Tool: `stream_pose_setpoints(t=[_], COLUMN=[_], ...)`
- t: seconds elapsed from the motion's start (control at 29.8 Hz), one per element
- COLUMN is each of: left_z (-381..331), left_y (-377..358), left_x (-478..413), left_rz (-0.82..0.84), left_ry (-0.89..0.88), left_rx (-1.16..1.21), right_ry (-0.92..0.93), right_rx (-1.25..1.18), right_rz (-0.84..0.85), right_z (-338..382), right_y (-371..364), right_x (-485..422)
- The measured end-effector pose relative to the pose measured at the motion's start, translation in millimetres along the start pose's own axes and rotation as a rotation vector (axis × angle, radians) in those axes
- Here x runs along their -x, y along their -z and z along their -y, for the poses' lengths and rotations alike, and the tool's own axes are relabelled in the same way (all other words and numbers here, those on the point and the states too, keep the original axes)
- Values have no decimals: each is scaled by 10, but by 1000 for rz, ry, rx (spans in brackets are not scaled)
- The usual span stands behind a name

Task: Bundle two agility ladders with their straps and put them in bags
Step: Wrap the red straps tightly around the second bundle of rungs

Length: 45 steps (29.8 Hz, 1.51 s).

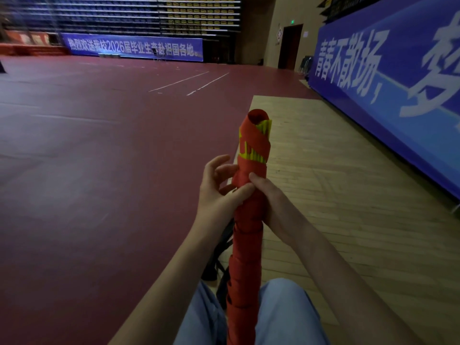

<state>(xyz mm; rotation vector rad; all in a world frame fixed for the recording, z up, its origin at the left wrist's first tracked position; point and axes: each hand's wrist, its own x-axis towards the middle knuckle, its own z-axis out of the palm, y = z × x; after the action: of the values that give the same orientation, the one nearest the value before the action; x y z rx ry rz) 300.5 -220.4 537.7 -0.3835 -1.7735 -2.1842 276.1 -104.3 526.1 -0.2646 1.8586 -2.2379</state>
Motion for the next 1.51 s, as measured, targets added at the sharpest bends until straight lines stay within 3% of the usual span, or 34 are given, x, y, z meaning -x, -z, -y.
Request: stream_pose_setpoints(t=[0.13,0.4,0.64,0.77,0.91,1.14,1.34,1.51], left_z=[31,37,133,348,547,876,1463,2455], left_y=[12,65,37,27,-2,-42,93,476], left_x=[9,12,-77,-181,-299,-538,-907,-1062], left_rz=[-80,10,-47,-48,-3,29,53,15], left_ry=[8,74,21,181,352,406,589,860], left_rx=[-22,76,22,26,186,204,147,-17], right_ry=[20,55,46,82,51,66,-36,-221], right_rx=[46,40,13,29,68,105,24,-85], right_rz=[-44,-9,27,64,-3,-169,-233,-304], right_z=[3,87,34,-71,-222,-425,-789,-1459], right_y=[-41,-55,-12,69,159,262,540,808], right_x=[15,117,40,-87,-295,-605,-1132,-1697])
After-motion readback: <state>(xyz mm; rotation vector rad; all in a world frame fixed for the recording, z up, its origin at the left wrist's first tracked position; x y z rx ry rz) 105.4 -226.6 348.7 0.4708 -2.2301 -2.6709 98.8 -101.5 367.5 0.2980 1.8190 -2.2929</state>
